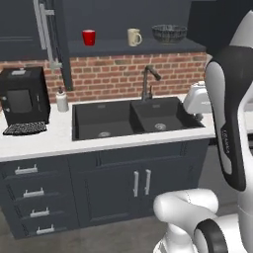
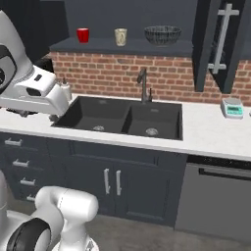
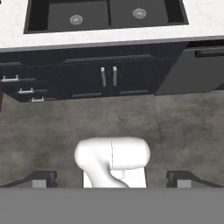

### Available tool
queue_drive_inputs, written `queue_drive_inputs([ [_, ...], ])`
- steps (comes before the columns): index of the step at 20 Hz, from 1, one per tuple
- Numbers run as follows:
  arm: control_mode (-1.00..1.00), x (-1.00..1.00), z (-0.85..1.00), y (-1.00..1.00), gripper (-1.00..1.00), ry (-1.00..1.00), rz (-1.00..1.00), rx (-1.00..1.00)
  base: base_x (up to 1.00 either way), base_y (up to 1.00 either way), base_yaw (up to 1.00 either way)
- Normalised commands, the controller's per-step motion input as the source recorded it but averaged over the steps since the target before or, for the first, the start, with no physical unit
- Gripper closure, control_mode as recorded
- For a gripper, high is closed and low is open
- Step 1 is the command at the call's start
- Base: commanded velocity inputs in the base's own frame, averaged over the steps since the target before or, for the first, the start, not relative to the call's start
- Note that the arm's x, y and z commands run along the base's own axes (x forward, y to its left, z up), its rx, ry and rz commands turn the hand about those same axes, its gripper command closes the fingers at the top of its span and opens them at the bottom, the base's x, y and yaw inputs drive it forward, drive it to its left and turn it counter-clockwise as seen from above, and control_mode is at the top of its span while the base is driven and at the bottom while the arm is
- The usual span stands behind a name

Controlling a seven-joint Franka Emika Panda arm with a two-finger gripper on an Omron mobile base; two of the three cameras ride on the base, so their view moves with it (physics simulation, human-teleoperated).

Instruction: Gather all objects into one cabinet and sort the glasses and bowls to opposite sides.

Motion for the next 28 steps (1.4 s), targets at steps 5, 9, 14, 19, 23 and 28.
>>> queue_drive_inputs([
  [5,1.00,0.00,0.00,0.00,-1.00,0.00,0.00,0.00,-0.12,-1.00,0.00],
  [9,1.00,0.00,0.00,0.00,-1.00,0.00,0.00,0.00,-0.15,-1.00,0.00],
  [14,1.00,0.00,0.00,0.00,-1.00,0.00,0.00,0.00,-0.23,-1.00,0.00],
  [19,1.00,0.00,0.00,0.00,-1.00,0.00,0.00,0.00,-0.30,-1.00,0.00],
  [23,1.00,0.00,0.00,0.00,-1.00,0.00,0.00,0.00,-0.24,-1.00,0.00],
  [28,1.00,0.00,0.00,0.00,-1.00,0.00,0.00,0.00,-0.02,-0.76,0.00],
])
